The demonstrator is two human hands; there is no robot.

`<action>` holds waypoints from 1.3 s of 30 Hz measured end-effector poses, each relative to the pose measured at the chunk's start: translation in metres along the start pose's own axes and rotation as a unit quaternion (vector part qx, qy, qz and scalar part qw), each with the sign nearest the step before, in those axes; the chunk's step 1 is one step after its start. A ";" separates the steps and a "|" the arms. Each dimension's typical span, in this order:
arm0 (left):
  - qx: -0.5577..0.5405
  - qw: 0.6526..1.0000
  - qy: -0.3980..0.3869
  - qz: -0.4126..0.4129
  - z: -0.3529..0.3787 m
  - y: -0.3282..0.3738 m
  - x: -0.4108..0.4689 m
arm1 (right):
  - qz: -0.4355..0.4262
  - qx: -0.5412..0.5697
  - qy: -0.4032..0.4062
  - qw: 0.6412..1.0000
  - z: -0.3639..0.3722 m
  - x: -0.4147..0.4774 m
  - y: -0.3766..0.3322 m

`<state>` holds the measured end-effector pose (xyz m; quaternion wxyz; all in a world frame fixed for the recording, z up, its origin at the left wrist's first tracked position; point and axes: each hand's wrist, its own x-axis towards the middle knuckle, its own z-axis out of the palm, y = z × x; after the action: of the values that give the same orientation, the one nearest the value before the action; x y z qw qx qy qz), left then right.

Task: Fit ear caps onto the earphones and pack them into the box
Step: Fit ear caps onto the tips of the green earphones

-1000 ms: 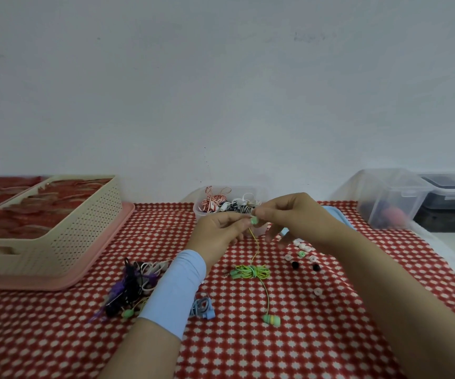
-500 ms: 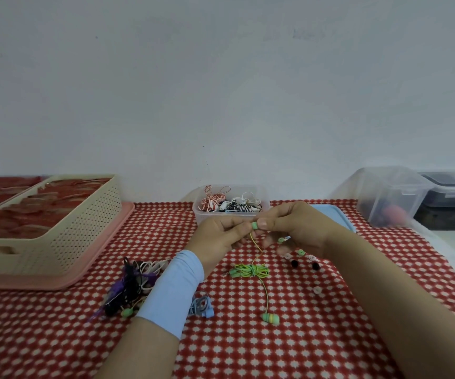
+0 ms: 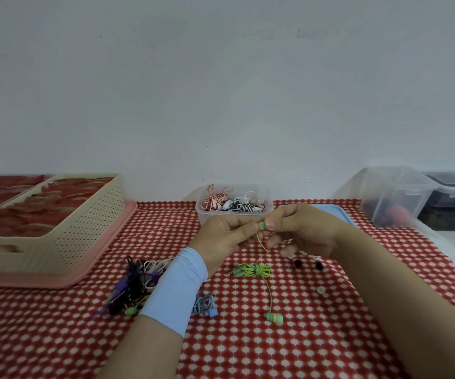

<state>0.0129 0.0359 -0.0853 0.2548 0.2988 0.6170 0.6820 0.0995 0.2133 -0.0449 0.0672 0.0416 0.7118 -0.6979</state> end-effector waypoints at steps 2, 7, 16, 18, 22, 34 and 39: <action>-0.021 1.000 0.004 -0.004 0.002 0.001 0.000 | -0.008 0.012 -0.004 1.000 -0.002 0.000 0.000; -0.010 1.000 0.005 -0.004 0.001 0.005 0.001 | 0.000 0.029 0.000 1.000 -0.006 0.000 -0.002; 0.118 0.992 0.037 0.003 -0.008 0.008 -0.001 | -0.009 -0.060 0.032 0.998 -0.001 -0.002 -0.002; 0.176 0.984 0.037 0.006 -0.011 0.013 -0.001 | 0.000 -0.133 0.036 0.991 -0.004 -0.005 -0.007; 0.229 0.973 0.025 -0.009 -0.020 0.022 -0.003 | 0.061 -0.368 0.025 0.927 0.004 -0.008 -0.019; 0.317 0.948 0.016 -0.028 -0.024 0.036 -0.013 | 0.179 -0.631 -0.045 0.753 0.047 -0.007 -0.011; 0.270 0.961 0.018 -0.052 -0.023 0.035 -0.019 | 0.090 -0.506 0.036 0.857 0.037 -0.012 -0.019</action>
<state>0.0099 0.0028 -0.0534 0.1883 0.3120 0.7975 0.4808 0.1103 0.1766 -0.0246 0.1154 0.0906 0.9619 -0.2306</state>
